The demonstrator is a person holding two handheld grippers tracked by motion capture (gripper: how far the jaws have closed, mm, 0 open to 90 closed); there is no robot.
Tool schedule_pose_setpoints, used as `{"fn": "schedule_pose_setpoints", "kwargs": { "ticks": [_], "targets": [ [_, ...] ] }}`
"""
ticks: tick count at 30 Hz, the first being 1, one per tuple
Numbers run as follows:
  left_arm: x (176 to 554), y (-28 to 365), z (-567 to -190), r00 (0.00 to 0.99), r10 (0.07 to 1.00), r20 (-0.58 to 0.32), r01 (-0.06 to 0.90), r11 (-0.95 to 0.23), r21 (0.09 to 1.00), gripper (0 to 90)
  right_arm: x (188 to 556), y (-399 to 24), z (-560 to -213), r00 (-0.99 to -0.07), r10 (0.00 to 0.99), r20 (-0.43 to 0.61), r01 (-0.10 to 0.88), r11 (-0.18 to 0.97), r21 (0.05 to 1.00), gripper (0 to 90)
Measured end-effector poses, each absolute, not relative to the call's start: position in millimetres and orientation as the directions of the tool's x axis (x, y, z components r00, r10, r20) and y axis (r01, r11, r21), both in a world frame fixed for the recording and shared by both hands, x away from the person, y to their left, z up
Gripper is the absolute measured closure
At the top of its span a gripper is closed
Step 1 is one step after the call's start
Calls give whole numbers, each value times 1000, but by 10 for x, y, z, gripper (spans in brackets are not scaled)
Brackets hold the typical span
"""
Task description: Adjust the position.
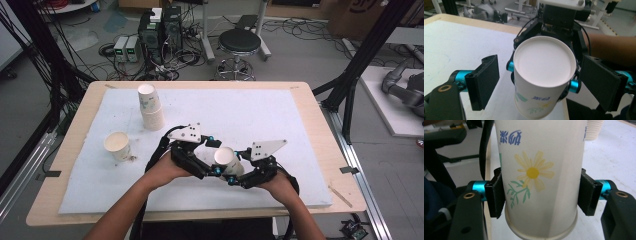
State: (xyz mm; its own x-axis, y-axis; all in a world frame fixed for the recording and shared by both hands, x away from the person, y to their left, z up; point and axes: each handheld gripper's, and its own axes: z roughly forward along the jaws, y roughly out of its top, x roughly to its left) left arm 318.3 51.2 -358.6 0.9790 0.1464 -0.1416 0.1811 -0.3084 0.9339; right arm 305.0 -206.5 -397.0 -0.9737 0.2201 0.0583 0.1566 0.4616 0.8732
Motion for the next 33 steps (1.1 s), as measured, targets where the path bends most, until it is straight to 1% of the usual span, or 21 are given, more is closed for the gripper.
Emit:
{"fn": "schedule_pose_setpoints", "kwargs": {
  "ticks": [8, 15, 19, 26, 33],
  "targets": [
    [3195, 509, -3574, 982, 147, -115, 166, -409, 898, 161, 3075, -2038, -3872, -981, 192, 11, 122, 579, 806, 346],
    [3191, 477, -3530, 989, 114, -95, 138, -461, 877, 161, 3076, -2002, -3785, -987, 162, -11, 97, 643, 759, 346],
    [3181, 450, -3525, 991, 98, -88, 125, -491, 862, 161, 3078, -1965, -3731, -989, 143, -45, 67, 690, 720, 347],
    [3182, 418, -3543, 992, 95, -85, 122, -518, 847, 163, 3077, -1893, -3666, -988, 119, -101, 24, 756, 654, 347],
    [3185, 396, -3549, 992, 89, -85, 120, -542, 832, 174, 3075, -1830, -3659, -988, 102, -115, 13, 801, 599, 347]
  ]
}}
